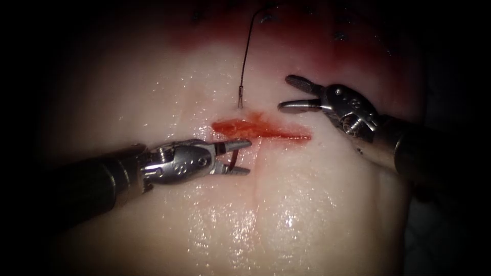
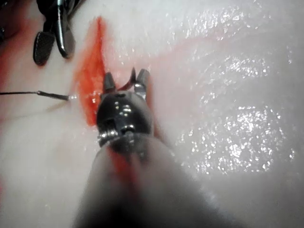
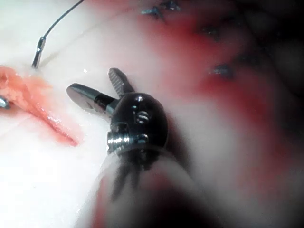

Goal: Wound Closure
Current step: Pull needle the rest of the way through skin with left needle holder

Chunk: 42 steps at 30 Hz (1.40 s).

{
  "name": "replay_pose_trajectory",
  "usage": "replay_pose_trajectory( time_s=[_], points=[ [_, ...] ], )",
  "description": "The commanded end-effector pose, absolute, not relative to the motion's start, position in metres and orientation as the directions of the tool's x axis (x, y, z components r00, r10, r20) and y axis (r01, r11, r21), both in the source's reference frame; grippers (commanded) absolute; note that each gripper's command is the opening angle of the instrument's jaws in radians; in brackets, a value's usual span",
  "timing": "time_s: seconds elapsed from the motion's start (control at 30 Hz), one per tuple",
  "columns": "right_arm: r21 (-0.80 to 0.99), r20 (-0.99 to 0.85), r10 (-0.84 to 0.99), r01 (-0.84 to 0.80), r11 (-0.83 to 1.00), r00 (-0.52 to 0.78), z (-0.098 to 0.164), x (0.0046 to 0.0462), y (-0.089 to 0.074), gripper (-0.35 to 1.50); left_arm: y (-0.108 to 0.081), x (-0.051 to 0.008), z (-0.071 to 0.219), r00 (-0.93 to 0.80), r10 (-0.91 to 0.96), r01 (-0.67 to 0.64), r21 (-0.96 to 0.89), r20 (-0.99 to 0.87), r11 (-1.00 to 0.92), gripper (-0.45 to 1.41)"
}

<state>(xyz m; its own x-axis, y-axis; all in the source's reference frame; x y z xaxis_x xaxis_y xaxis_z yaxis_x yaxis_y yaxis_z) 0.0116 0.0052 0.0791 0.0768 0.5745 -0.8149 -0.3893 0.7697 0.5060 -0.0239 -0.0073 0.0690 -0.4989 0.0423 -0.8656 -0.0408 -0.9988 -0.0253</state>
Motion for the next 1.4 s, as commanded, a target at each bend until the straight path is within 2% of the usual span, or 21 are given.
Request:
replay_pose_trajectory(
  time_s=[0.03,0.3,0.37,0.43,0.47,0.5,0.53,0.6,0.87,1.1,1.13,1.17,1.37,1.4],
  points=[
    [0.505,-0.816,0.574,-0.389,0.770,0.077,0.0796,0.0122,0.0054,0.88,-0.0071,-0.0245,0.0694,-0.497,0.040,-0.039,-0.024,-0.867,-0.999,0.61],
    [0.504,-0.816,0.573,-0.391,0.770,0.077,0.0797,0.0122,0.0053,0.86,-0.0072,-0.0239,0.0687,-0.492,0.042,-0.032,-0.030,-0.870,-0.999,0.62],
    [0.504,-0.816,0.573,-0.392,0.770,0.077,0.0797,0.0122,0.0053,0.84,-0.0071,-0.0238,0.0687,-0.491,0.042,-0.040,-0.026,-0.870,-0.999,0.57],
    [0.503,-0.816,0.573,-0.392,0.770,0.078,0.0797,0.0122,0.0053,0.84,-0.0071,-0.0238,0.0687,-0.485,0.043,-0.052,-0.020,-0.873,-0.998,0.43],
    [0.503,-0.816,0.573,-0.392,0.770,0.078,0.0797,0.0122,0.0053,0.84,-0.0071,-0.0238,0.0687,-0.485,0.043,-0.052,-0.020,-0.873,-0.998,0.43],
    [0.503,-0.816,0.573,-0.393,0.769,0.075,0.0797,0.0122,0.0053,0.84,-0.0070,-0.0238,0.0687,-0.478,0.043,-0.061,-0.016,-0.877,-0.998,0.20],
    [0.503,-0.816,0.573,-0.393,0.769,0.075,0.0797,0.0122,0.0053,0.84,-0.0070,-0.0238,0.0687,-0.478,0.043,-0.061,-0.016,-0.877,-0.998,0.20],
    [0.503,-0.817,0.572,-0.394,0.769,0.072,0.0797,0.0122,0.0053,0.81,-0.0067,-0.0238,0.0687,-0.468,0.044,-0.063,-0.016,-0.883,-0.998,-0.35],
    [0.504,-0.818,0.571,-0.395,0.768,0.067,0.0797,0.0121,0.0053,0.72,-0.0066,-0.0241,0.0687,-0.406,0.039,-0.011,-0.038,-0.913,-0.999,-0.35],
    [0.504,-0.818,0.571,-0.395,0.768,0.067,0.0796,0.0121,0.0052,0.69,-0.0071,-0.0241,0.0677,-0.321,0.293,-0.032,-0.299,-0.901,-0.954,-0.35],
    [0.499,-0.821,0.567,-0.395,0.771,0.069,0.0796,0.0121,0.0051,0.69,-0.0071,-0.0241,0.0676,-0.310,0.358,-0.045,-0.363,-0.881,-0.931,-0.35],
    [0.500,-0.821,0.566,-0.392,0.772,0.069,0.0796,0.0121,0.0051,0.69,-0.0067,-0.0238,0.0670,-0.273,0.508,-0.053,-0.515,-0.817,-0.856,-0.35],
    [0.506,-0.819,0.570,-0.387,0.771,0.065,0.0795,0.0122,0.0049,0.71,-0.0065,-0.0234,0.0651,-0.223,0.639,-0.034,-0.649,-0.736,-0.760,-0.35],
    [0.507,-0.819,0.570,-0.385,0.772,0.065,0.0795,0.0122,0.0049,0.71,-0.0067,-0.0234,0.0642,-0.202,0.709,-0.038,-0.718,-0.675,-0.695,-0.35]
  ],
)
